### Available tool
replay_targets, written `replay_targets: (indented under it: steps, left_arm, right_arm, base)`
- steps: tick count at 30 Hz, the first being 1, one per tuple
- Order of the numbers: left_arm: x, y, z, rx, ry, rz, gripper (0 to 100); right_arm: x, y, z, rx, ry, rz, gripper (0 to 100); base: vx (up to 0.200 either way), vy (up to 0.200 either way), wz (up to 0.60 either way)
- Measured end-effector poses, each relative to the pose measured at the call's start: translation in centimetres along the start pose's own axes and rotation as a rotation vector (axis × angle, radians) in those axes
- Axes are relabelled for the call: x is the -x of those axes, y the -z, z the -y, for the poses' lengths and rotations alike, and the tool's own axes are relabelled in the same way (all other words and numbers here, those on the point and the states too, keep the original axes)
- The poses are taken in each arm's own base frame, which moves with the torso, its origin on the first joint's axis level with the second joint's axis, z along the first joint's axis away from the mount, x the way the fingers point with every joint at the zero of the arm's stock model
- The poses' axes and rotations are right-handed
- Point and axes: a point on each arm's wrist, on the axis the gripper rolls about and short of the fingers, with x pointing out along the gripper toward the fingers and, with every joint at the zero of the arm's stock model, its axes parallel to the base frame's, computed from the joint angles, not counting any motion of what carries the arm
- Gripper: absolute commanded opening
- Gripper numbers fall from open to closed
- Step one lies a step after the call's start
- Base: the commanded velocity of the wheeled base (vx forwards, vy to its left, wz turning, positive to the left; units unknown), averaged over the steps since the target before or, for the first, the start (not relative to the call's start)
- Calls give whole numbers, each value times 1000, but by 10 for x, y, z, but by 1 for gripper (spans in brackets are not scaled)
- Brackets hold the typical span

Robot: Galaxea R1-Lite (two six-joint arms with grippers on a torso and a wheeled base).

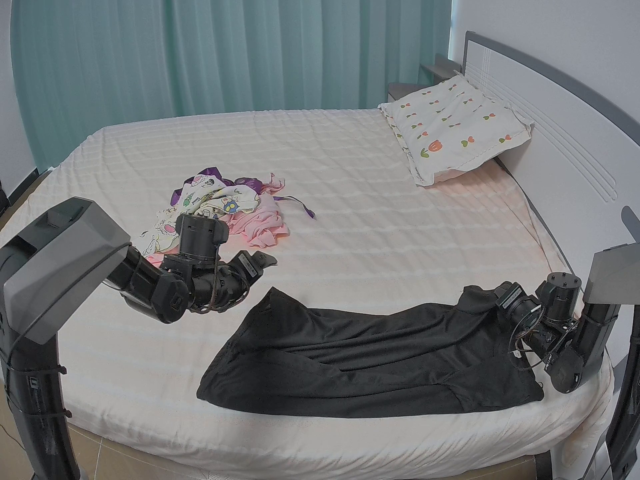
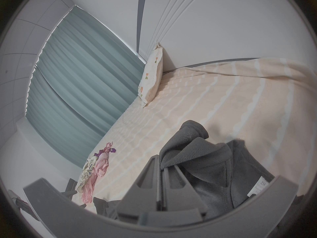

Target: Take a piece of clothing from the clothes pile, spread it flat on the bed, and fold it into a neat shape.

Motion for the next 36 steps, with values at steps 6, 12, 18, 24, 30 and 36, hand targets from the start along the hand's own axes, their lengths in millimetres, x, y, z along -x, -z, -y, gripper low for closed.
replay_targets:
  steps: [6,12,18,24,30,36]
  left_arm:
    - [-25,12,4,-174,-13,-45,100]
    - [-46,25,9,-298,-64,-21,100]
    - [-61,30,17,-369,-127,5,100]
    - [-66,30,18,-412,-148,24,100]
    - [-68,35,13,-420,-178,-11,0]
    - [-67,33,8,-409,-219,-25,0]
  right_arm:
    - [1,6,2,2,9,-22,0]
    - [1,11,0,7,2,-39,0]
    - [2,13,-2,9,-2,-45,0]
    - [2,14,-3,9,-4,-46,0]
    - [2,13,-3,10,-6,-44,0]
    - [2,13,-3,10,-4,-43,0]
  base:
    - [0,0,0]
    - [0,0,0]
    - [0,0,0]
    - [0,0,0]
    - [0,0,0]
    - [0,0,0]
